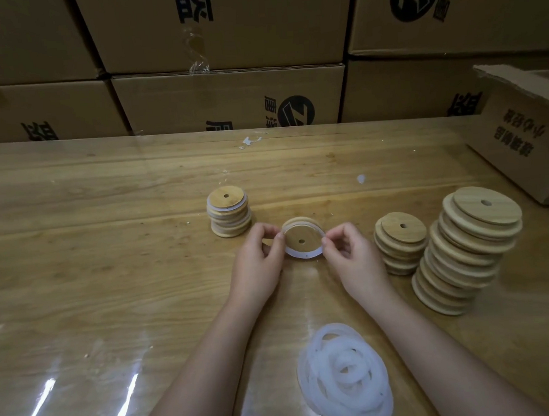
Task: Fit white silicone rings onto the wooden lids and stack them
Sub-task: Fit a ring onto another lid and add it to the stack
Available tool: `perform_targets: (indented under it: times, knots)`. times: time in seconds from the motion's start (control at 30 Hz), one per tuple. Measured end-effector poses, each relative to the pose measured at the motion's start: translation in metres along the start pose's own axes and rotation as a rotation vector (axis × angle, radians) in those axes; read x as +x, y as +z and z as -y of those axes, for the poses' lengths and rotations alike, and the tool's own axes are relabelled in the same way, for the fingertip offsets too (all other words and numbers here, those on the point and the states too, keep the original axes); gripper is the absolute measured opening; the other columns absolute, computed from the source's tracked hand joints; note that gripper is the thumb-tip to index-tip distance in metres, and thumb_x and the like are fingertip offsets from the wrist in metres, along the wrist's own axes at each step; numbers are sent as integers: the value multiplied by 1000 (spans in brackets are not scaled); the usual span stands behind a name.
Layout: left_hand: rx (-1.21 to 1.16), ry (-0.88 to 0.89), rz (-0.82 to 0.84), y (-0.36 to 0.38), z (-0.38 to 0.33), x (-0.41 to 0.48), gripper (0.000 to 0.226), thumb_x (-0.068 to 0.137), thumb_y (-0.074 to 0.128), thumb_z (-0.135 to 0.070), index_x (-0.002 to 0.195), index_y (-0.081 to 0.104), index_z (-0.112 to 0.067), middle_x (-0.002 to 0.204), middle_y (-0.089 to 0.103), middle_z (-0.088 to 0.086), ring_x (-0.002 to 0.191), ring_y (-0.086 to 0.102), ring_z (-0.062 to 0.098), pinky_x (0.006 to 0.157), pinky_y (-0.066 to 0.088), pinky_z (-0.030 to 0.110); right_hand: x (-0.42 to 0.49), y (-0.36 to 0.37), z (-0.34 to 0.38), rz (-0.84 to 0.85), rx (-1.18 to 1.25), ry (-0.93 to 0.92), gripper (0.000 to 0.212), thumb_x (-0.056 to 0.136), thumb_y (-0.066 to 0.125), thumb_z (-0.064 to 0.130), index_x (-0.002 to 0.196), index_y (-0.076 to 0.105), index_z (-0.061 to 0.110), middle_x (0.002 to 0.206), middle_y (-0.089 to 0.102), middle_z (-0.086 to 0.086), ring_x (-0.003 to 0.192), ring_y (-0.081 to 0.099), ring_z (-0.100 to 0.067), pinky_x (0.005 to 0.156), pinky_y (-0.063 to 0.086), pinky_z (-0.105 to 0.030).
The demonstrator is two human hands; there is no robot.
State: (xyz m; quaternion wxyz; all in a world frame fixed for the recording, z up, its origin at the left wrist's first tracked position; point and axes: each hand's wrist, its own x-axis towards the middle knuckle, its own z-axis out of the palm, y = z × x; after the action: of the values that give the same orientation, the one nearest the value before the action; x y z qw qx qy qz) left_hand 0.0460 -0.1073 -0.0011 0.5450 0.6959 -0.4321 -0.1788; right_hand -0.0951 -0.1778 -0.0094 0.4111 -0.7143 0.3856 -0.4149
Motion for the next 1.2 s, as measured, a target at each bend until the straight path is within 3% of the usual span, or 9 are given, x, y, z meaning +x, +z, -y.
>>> perform_targets:
  times: [0.2, 0.3, 0.37, 0.43, 0.53, 0.73, 0.83, 1.03, 1.2]
  knots:
    - [-42, -6, -24, 0, -4, -2, 12, 86, 63, -33, 79, 56, -26, 67, 63, 7, 64, 60, 32, 63, 53, 51, 1, 0, 0, -15, 9, -1, 21, 87, 61, 11, 77, 53, 28, 75, 62, 10, 68, 58, -1, 69, 47, -20]
    - [-96, 21, -14, 0, -7, -4, 11, 86, 65, -25, 85, 56, -32, 77, 63, -3, 63, 59, 35, 56, 52, 47, 0, 0, -1, -6, 6, -13, 20, 86, 61, 12, 77, 54, 28, 75, 62, 10, 68, 58, 1, 67, 47, -17]
    - [-114, 71, 19, -1, -8, -3, 21, 86, 66, -20, 95, 57, -37, 87, 61, -10, 59, 55, 28, 54, 49, 40, 0, 1, 1, -1, 14, -28, 21, 86, 61, 12, 77, 54, 29, 75, 62, 11, 68, 58, 4, 66, 45, -12]
    - [-57, 145, 66, -2, -6, -2, 23, 85, 67, -21, 104, 61, -34, 90, 60, -13, 60, 50, 8, 57, 44, 24, -1, 1, 2, 13, 28, -39, 23, 86, 61, 10, 78, 54, 30, 80, 64, 12, 72, 60, 3, 68, 46, -11]
    - [14, 192, 84, -2, -3, -1, 19, 85, 67, -22, 104, 68, -19, 85, 59, -13, 67, 48, -6, 63, 35, 11, -1, 0, 3, 27, 46, -33, 20, 86, 61, 10, 80, 55, 27, 85, 65, 12, 77, 62, 1, 71, 48, -13]
    - [-47, 107, 70, -4, -3, 1, 15, 85, 66, -21, 100, 70, -18, 85, 64, -5, 61, 50, 8, 65, 44, 28, 0, 1, 1, 23, 31, -12, 17, 86, 63, 13, 79, 57, 28, 83, 67, 11, 76, 62, 0, 71, 48, -14]
    - [-61, 87, 70, -4, -4, 1, 16, 86, 66, -20, 100, 70, -15, 74, 61, -5, 52, 51, 8, 57, 43, 20, 0, 1, -1, 20, 22, 2, 17, 86, 63, 14, 78, 57, 29, 82, 68, 7, 75, 64, -3, 71, 50, -18]
    - [-77, 47, 61, -4, -4, 2, 18, 87, 65, -20, 103, 70, -13, 66, 57, -7, 45, 50, 3, 52, 39, 15, 1, 1, -1, 22, -19, 9, 21, 86, 63, 15, 75, 55, 31, 78, 66, 11, 68, 60, 4, 64, 45, -9]
    - [-65, 38, 44, -2, -3, 3, 18, 87, 64, -23, 103, 70, -15, 59, 55, -9, 44, 49, 1, 51, 37, 14, 0, 1, 1, 59, -26, 29, 15, 86, 63, 13, 79, 55, 24, 78, 64, 10, 71, 62, -3, 68, 47, -16]
